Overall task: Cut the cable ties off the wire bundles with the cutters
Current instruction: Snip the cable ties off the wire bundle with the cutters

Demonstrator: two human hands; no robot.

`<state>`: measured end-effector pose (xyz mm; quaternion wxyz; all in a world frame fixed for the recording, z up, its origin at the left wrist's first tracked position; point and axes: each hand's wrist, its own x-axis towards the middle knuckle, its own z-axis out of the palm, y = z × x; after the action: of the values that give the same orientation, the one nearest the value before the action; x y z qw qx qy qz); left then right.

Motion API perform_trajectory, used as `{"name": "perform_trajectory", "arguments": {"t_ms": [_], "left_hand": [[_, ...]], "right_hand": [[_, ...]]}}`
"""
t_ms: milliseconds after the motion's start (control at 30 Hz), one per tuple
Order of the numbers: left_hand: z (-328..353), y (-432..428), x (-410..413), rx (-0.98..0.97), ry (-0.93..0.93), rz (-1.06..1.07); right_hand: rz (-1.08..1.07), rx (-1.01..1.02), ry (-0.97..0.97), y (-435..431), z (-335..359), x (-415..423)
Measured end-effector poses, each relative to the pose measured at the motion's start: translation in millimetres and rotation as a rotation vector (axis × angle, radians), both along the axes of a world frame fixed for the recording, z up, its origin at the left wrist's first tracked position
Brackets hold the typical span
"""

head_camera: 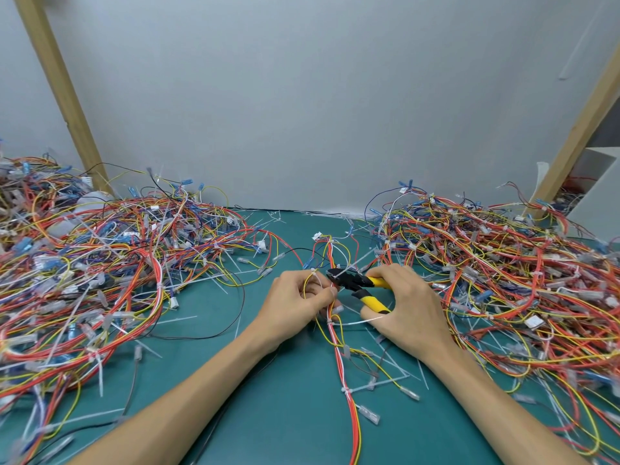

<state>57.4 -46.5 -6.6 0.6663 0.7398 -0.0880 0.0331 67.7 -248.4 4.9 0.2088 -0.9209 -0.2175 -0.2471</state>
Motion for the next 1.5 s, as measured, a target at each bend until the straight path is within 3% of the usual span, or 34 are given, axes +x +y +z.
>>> {"name": "perform_trajectory", "arguments": {"t_ms": [1000, 1133, 1233, 1333, 1433, 1500], "left_hand": [[7.7, -2.7, -6.9, -0.060, -0.008, 0.037], [10.2, -1.3, -6.9, 0.040, -0.115, 0.134], [14.0, 6.8, -5.6, -0.008, -0.228, 0.430], [18.9, 16.1, -7.0, 0.123, -0.468, 0.639], [22.0, 11.1, -12.4, 0.361, -0.781, 0.494], [17.6, -0.5, -17.5, 0.425, -0.763, 0.319]], "right_hand": [[-0.007, 0.083, -0.053, -1.0, -1.0, 1.6], [-0.018, 0.140, -0.037, -1.5, -1.7, 2.7], [-0.031, 0.157, -0.031, -0.9, -2.2, 2.6], [-0.053, 0.120, -0.026, -0.2, -3.2, 1.5], [-0.070, 0.097, -0.012, -1.3, -3.6, 2.5], [-0.082, 0.083, -0.013, -1.5, -4.3, 2.9]]}}
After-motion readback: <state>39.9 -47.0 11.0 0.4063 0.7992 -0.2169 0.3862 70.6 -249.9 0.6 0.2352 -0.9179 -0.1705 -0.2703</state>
